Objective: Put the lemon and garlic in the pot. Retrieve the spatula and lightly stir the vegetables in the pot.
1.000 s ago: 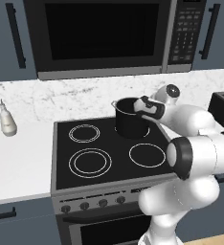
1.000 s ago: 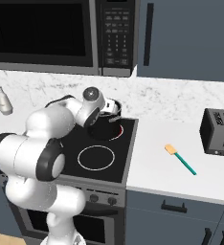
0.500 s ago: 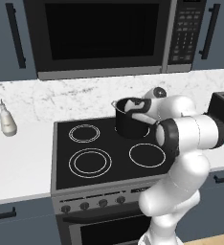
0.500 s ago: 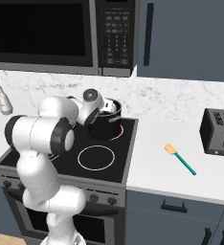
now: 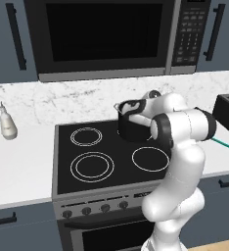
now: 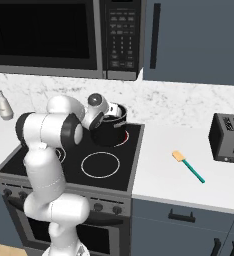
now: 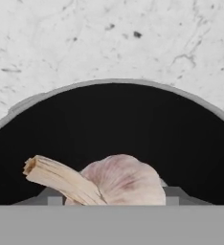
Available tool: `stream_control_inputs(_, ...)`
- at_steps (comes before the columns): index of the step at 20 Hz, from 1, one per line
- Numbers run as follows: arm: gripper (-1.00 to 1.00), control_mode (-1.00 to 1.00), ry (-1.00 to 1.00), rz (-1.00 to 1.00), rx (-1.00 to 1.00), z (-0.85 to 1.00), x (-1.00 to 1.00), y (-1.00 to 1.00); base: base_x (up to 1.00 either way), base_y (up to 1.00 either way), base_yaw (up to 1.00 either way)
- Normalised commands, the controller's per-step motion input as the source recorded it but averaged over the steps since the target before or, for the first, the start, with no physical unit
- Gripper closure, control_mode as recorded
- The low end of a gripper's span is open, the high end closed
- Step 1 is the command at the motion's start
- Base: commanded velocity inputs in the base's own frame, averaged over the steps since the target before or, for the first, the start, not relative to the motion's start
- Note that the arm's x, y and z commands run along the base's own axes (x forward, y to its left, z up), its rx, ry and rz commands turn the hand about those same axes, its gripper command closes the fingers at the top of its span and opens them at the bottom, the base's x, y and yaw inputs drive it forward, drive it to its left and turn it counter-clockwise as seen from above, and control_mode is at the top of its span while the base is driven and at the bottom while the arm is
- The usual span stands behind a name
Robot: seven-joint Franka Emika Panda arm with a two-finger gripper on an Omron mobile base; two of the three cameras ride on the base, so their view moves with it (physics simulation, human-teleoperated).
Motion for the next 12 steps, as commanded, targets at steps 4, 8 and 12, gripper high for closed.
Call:
stream_control_inputs(4,1.00,-1.00,0.00,0.00,-0.03,-0.27,0.29,0.05,0.00,0.00,0.00)
stream_control_inputs(8,-1.00,-1.00,0.01,0.00,-0.02,-0.17,0.28,0.00,0.00,0.00,0.00)
stream_control_inputs(12,-1.00,-1.00,0.00,0.00,0.00,0.00,0.03,0.00,0.00,0.00,0.00)
